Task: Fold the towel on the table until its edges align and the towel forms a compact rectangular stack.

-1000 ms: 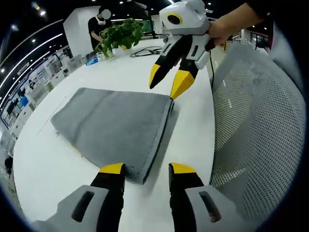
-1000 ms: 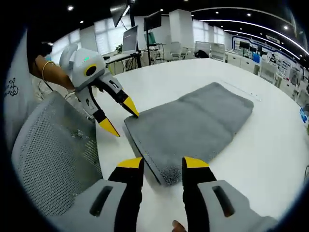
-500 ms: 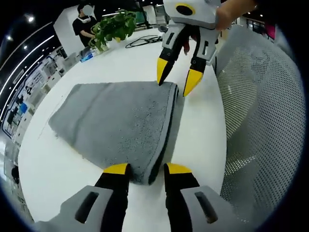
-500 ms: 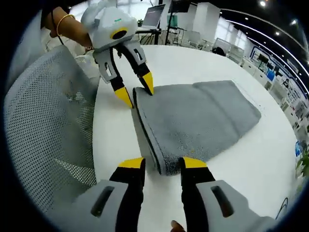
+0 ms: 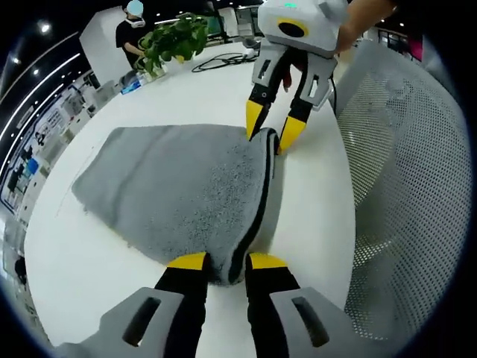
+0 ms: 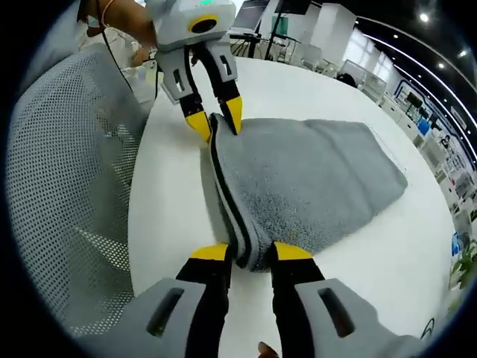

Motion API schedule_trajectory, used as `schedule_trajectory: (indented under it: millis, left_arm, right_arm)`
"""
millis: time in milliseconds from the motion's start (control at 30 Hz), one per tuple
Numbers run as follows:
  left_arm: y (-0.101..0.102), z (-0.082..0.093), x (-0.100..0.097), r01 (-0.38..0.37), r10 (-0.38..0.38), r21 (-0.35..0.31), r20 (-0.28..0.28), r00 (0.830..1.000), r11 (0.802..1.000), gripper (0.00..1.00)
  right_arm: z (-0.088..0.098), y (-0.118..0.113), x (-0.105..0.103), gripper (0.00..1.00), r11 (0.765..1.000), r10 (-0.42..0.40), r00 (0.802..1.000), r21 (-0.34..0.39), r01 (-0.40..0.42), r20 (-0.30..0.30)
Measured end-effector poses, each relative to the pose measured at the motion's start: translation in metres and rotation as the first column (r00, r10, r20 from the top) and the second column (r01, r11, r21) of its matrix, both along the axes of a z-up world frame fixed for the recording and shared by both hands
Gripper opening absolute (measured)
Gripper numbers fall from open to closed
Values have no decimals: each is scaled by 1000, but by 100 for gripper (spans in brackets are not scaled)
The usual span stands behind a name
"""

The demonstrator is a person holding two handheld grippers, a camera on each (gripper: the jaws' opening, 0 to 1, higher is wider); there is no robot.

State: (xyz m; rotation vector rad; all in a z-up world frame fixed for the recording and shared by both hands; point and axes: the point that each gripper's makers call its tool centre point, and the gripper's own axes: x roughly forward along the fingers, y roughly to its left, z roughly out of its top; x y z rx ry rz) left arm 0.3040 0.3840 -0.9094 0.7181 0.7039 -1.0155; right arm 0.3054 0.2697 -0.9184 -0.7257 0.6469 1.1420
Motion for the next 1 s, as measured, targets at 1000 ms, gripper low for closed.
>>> schedule_trajectory:
  millis: [1000]
  left_arm:
    - [-1,3,-25,-5,5,-8,-63,998,1000,6]
  right_arm:
    - [4,0,-29,7,1000,2,998,26,0,-66]
